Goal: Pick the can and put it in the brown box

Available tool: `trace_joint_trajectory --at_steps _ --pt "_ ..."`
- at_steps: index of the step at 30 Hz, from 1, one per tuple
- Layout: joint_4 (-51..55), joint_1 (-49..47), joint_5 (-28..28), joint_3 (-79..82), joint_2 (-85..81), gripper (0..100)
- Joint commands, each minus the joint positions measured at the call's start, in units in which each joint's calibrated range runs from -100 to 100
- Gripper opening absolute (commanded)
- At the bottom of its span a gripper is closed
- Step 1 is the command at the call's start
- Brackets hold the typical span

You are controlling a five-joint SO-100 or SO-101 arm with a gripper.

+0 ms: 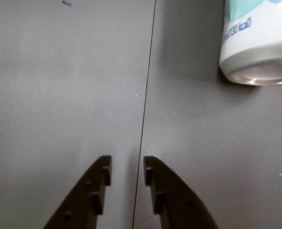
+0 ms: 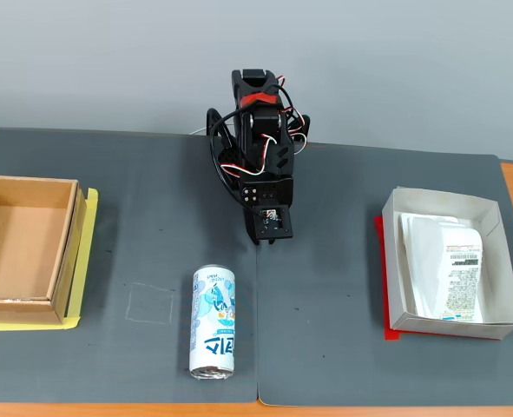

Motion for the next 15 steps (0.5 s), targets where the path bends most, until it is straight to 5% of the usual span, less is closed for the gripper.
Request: trace_joint_trajectory --at_steps 1,15 --pt "0.02 0.09 -0.27 -3.07 -0.08 8" --pt "0.02 0.09 -0.27 -3.07 -0.08 8"
